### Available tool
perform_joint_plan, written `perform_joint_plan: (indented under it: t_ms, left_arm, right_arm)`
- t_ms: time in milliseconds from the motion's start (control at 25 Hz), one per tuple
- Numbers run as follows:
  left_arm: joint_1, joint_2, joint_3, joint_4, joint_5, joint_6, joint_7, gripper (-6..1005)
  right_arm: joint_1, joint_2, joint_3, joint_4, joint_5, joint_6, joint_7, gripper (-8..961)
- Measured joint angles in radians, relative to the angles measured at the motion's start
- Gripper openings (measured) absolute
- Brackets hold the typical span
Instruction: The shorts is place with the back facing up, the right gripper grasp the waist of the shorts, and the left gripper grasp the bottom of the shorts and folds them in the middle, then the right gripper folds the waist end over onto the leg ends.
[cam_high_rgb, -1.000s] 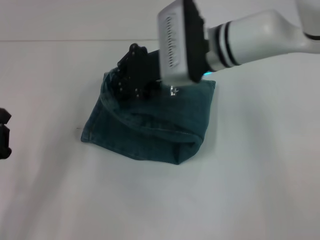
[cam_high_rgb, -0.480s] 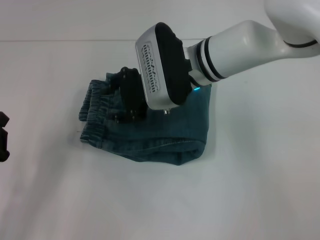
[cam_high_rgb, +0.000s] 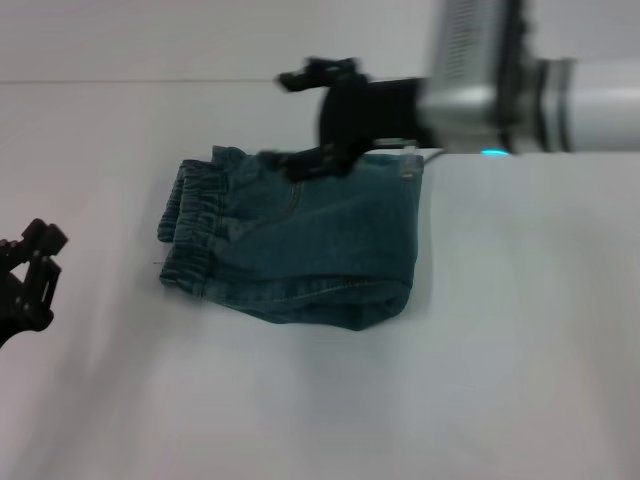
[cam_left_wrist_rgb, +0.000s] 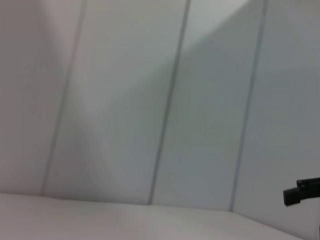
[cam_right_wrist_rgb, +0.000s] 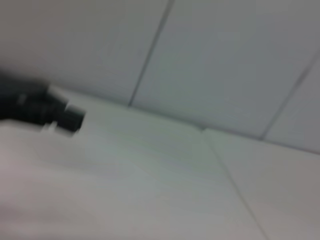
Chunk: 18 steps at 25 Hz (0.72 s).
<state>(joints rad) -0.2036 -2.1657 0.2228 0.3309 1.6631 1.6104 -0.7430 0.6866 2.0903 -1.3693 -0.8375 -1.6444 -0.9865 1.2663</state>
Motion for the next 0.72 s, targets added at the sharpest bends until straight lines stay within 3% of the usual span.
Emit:
perform_joint_plan:
  t_ms: [40,120,160,240,440,560,720]
  left_arm:
    - [-0.003,0.001,0.003,0.004,0.010,0.007,-0.006,42]
    - [-0.008,0.001,0.010,0.008,0.022,0.012,-0.018,80]
    - [-0.018,0.003,0.034,0.028,0.054,0.014,-0.059,99]
    - [-0.027,0.005,0.051,0.045,0.079,0.013,-0.097,137]
    - [-0.074,0.018,0.114,0.133,0.217,0.017,-0.273,363]
    - [-0.114,0.038,0.156,0.163,0.316,0.056,-0.361,447]
    - [-0.141,0.049,0.161,0.167,0.372,0.083,-0.380,558]
  right_arm:
    - [0.000,0.000,0.000,0.000,0.000,0.000,0.000,900]
    - [-0.079,0.000,0.037,-0.019,0.059,-0.054,0.012,920]
    - [-0.161,-0.001,0.070,-0.024,0.118,-0.120,0.014,919]
    - [-0.199,-0.001,0.079,-0.025,0.140,-0.146,0.004,918]
    - [-0.363,0.004,0.088,0.016,0.226,-0.214,-0.112,916]
    - [-0.429,0.000,0.115,0.129,0.303,-0.301,-0.296,917]
    - [-0.462,-0.001,0.169,0.198,0.315,-0.345,-0.365,926]
